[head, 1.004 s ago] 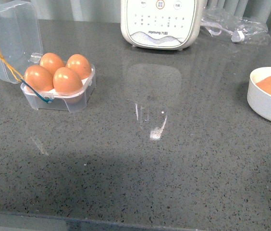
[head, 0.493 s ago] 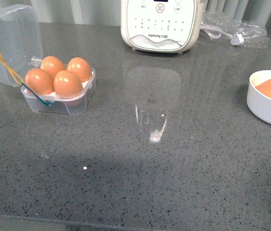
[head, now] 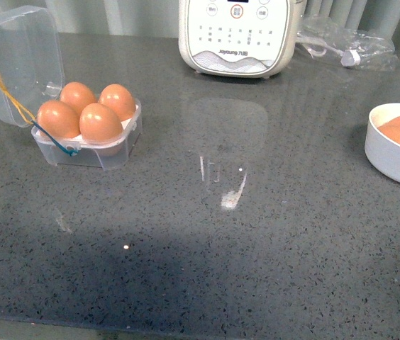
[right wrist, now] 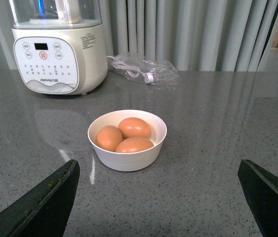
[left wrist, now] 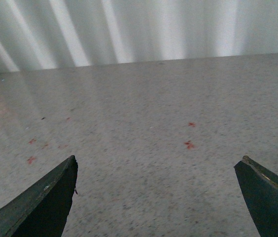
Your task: Put egg into box
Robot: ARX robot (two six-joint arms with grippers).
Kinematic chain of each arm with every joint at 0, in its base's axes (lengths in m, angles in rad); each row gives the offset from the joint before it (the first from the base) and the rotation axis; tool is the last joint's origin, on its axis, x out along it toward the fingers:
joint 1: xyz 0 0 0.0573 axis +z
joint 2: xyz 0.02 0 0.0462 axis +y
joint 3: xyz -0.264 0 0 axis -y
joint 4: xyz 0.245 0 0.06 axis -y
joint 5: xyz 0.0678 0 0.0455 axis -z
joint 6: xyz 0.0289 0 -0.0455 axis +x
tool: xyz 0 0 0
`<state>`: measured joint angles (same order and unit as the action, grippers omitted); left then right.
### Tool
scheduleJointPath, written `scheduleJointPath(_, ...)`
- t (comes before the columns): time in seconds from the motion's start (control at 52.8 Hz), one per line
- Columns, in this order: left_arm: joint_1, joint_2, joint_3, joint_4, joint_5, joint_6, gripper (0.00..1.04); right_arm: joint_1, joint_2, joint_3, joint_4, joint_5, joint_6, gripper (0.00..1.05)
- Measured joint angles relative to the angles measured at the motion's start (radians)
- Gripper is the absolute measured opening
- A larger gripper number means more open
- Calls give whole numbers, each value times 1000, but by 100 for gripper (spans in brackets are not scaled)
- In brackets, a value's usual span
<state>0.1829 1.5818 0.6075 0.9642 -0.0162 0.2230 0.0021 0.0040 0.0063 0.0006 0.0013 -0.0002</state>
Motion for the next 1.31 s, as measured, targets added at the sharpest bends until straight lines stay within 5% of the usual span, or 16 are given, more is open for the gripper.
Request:
scheduleJointPath(0.398,-176,-124,-34,-198,285,-17,98,0,0,0,0,0,0,97)
scheduleJointPath(0.569,-127,-179,-35,-219,260,-158,98,0,0,0,0,0,0,97)
scheduleJointPath(0.701,-44,-310,-53,-279,309,-444,98,0,0,0,0,0,0,97)
scheduleJointPath(0.872,-36,-337,-63,-280,295,-537,97,0,0,0,0,0,0,97)
scheduleJointPath(0.967,-64,-377,-137,-232,140,-378,78,0,0,0,0,0,0,97)
scheduleJointPath(1.308,-113,-560,-360,-204,86,-242,21,0,0,0,0,0,0,97)
